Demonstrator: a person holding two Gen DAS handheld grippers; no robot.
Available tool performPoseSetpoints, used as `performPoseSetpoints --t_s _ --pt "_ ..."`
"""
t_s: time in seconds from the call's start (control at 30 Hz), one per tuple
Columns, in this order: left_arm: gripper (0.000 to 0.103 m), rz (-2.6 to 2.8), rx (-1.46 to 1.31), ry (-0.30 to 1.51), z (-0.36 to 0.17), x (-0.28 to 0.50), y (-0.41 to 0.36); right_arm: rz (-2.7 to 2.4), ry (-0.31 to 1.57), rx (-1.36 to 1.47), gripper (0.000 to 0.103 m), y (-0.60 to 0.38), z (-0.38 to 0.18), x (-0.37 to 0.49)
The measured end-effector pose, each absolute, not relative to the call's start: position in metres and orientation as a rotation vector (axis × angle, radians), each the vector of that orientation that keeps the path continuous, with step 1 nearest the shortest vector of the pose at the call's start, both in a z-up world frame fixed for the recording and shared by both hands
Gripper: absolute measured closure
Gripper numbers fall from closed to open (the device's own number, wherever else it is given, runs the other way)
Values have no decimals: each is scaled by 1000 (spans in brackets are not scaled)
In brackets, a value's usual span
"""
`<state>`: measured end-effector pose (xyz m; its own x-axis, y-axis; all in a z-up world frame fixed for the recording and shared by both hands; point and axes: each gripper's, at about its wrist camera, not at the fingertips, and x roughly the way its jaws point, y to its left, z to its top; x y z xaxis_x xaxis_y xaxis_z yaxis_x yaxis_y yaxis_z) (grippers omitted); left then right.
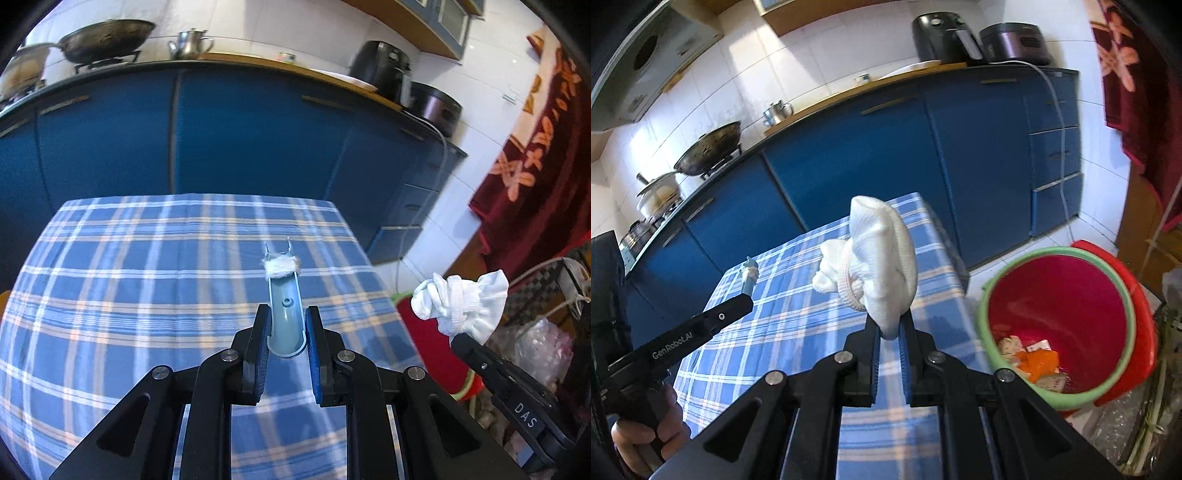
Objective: Collect trash
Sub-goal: 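Carry the blue item and white tissue over the red basin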
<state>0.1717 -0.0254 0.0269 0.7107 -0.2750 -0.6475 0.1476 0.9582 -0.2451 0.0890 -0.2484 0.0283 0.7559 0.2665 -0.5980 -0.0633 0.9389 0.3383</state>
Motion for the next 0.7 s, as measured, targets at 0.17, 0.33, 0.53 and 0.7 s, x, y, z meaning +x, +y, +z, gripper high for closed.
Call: performPoseSetpoints --t_s 0.17,0.33,0.53,0.7 --pt "84 -302 -154 760 26 172 -61 121 678 328 92 -276 28 76" --pt "84 -364 -122 777 23 175 -97 58 677 344 92 -304 23 69" --pt "84 -422 -82 805 15 180 -135 1 692 374 92 -335 13 66" --pt "84 -463 -46 831 8 187 -165 -42 705 393 92 -355 2 67"
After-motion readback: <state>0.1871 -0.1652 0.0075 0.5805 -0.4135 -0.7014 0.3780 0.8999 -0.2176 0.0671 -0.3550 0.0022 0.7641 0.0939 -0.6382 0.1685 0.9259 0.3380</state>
